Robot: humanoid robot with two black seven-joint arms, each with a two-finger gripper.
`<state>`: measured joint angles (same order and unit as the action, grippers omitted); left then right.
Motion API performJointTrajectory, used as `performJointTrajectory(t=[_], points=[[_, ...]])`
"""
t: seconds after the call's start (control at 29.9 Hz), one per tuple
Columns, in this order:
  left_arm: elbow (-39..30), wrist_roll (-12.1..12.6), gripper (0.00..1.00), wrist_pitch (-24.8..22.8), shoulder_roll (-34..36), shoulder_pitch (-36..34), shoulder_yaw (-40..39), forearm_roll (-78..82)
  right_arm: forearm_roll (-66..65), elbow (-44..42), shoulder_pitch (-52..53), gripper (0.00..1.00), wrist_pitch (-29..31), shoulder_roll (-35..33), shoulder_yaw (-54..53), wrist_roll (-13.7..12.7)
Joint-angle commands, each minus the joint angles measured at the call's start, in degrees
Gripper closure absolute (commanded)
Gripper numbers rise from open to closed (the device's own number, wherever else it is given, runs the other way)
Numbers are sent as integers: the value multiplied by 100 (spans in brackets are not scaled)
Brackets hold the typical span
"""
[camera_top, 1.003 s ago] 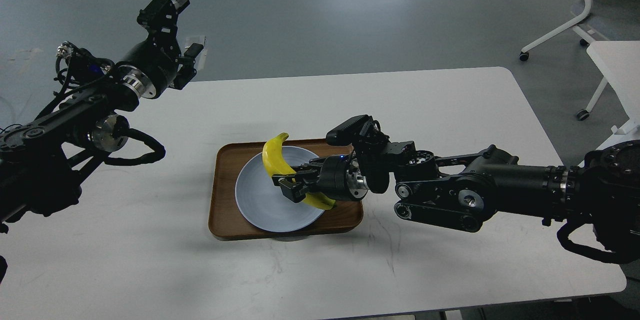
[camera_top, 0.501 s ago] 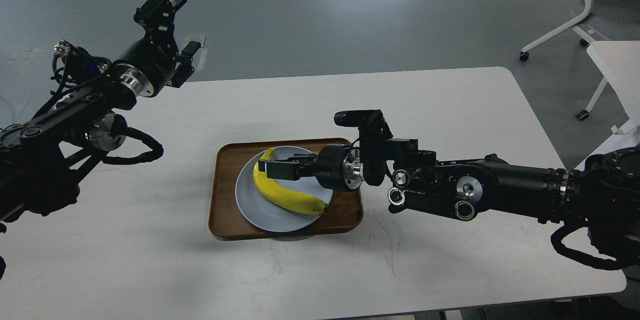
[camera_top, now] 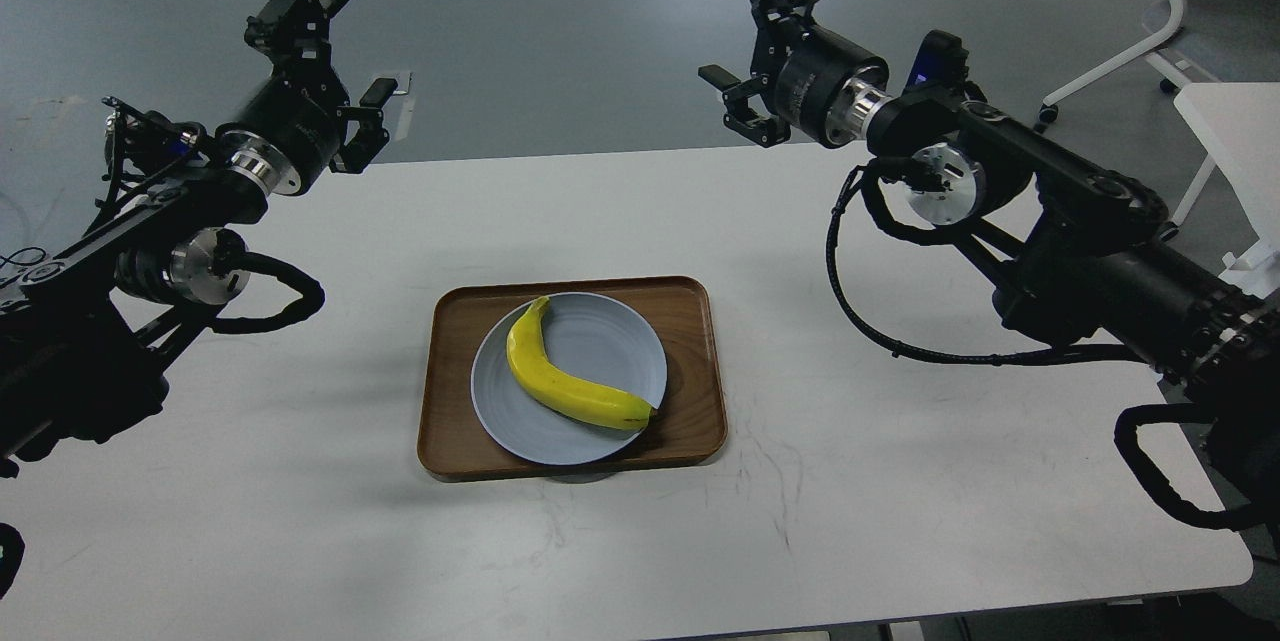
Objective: Place banana on plate with both arms
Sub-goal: 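Open the right gripper and raise it away from the plate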
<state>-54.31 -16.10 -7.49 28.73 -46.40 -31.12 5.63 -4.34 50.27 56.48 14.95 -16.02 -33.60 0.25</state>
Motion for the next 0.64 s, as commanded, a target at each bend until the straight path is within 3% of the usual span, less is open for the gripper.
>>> performJointTrajectory(t=[0.0, 0.23, 0.6], points=[[-132, 300, 2, -279, 54, 236, -96, -159, 240, -8, -84, 0, 518, -217, -50, -113], [-282, 511, 2, -499, 150, 596, -280, -581, 232, -359, -5, 0, 352, -52, -155, -315], [-273, 537, 2, -693, 484, 676, -439, -581, 223, -298, -154, 0, 184, 134, -111, -253]])
